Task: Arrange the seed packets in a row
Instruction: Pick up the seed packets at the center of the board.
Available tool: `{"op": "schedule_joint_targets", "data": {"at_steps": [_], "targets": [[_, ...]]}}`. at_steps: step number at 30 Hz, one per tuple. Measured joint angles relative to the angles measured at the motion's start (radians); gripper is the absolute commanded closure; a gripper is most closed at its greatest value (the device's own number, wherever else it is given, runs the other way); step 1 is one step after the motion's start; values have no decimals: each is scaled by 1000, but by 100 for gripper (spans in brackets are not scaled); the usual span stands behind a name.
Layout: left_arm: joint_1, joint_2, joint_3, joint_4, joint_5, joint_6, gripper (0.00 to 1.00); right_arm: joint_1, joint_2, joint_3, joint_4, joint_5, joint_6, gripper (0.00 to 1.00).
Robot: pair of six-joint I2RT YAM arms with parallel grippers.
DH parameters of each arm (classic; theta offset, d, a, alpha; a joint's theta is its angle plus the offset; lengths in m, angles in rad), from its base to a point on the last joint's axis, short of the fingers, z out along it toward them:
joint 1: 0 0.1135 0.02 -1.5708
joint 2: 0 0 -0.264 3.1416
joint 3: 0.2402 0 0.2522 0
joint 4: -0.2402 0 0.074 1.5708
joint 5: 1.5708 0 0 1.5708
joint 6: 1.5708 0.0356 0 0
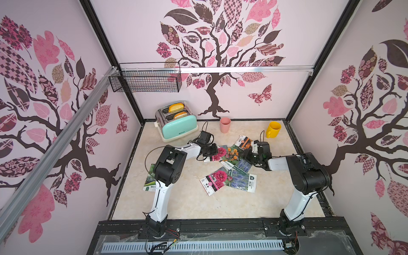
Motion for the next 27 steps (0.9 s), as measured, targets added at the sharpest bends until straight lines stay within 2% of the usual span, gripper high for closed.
{"op": "schedule_joint_targets", "data": {"at_steps": [1, 3, 5, 14, 22, 24, 27], "targets": [[0, 4, 5, -2, 5, 2, 92, 2, 5, 4, 10, 5, 4, 71], [0, 8, 13, -9, 11, 5, 93, 5, 14, 7, 33, 18, 14, 89], [0, 10, 17, -15, 14, 8, 93, 8, 25, 8, 52, 32, 19, 100], [0, 12, 21, -19, 20, 21, 94, 18, 0, 10, 39, 86, -14, 100], [-15, 17, 21, -17, 40, 15, 93, 31, -233, 14, -100, 158, -123, 100], [-15, 17, 21, -16, 42, 10, 86, 28, -280, 23, -137, 179, -149, 100], [-15, 16, 23, -9, 60, 3, 65, 24, -354, 36, -198, 208, -189, 100]]}}
